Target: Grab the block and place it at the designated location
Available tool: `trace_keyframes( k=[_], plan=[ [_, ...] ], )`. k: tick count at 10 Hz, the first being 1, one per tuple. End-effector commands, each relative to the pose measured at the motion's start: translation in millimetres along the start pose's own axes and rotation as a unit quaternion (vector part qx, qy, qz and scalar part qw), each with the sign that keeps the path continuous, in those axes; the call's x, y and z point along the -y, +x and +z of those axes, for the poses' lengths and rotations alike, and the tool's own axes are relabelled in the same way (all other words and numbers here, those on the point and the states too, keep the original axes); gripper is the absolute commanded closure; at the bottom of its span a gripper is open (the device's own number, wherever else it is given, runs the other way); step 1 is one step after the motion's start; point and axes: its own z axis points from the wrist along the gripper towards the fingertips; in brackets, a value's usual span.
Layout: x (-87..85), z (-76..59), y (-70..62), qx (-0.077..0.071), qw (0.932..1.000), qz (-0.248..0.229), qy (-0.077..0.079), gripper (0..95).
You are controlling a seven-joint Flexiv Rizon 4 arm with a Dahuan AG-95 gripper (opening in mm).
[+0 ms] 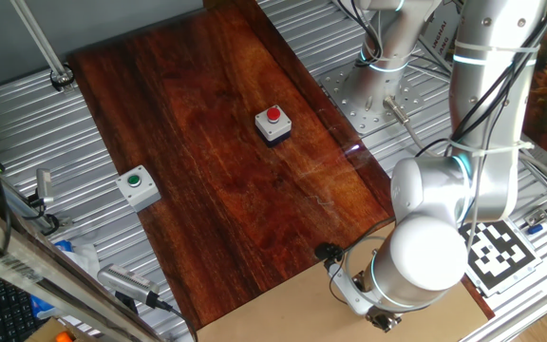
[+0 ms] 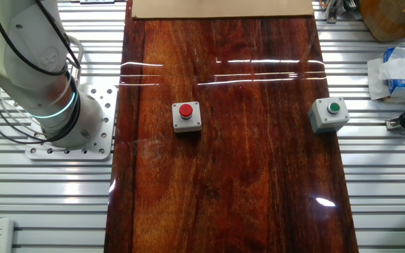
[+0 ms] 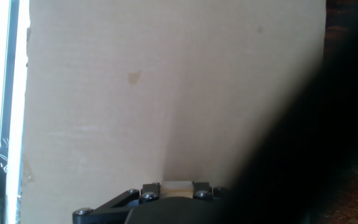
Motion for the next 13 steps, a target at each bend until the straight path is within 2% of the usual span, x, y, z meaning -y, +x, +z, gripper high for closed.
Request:
trace_keyframes(
  k=[1,12,13],
  plan=[
    [0.2,0.0,-0.1,0.001,1.0000,-0.002,0.000,95.0],
    [0.9,1.9,-0.3,0.001,0.9998,-0.020,-0.003,95.0],
    [0.9,1.9,-0.3,0.002,0.9998,-0.022,-0.003,76.0]
  ],
)
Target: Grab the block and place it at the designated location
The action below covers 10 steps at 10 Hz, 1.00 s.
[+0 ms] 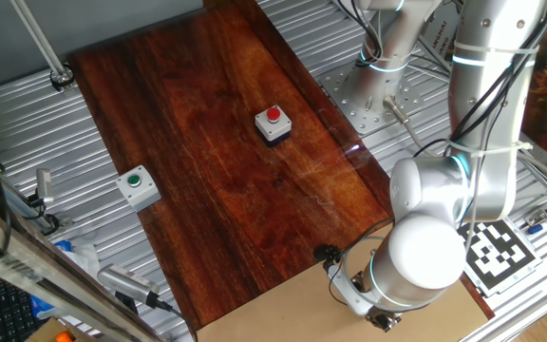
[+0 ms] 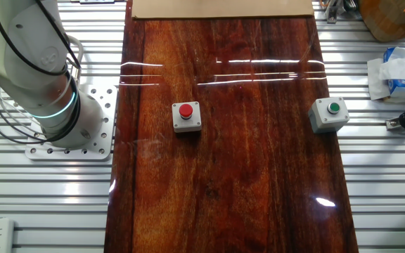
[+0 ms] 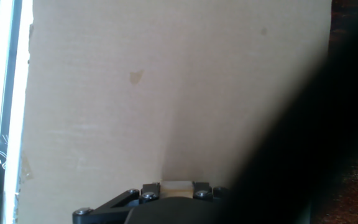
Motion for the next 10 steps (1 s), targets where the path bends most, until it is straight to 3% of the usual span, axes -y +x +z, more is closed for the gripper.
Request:
trace_keyframes(
  k=[1,2,3,10],
  plan=[
    [0.2,-0.2,0.2,0.000,1.0000,-0.002,0.000,76.0],
    [0.3,-0.2,0.2,0.000,1.0000,-0.005,0.000,76.0],
    [0.3,-0.2,0.2,0.000,1.0000,-0.005,0.000,57.0],
    [0.4,-0.3,0.1,0.001,1.0000,-0.008,0.000,57.0]
  ],
)
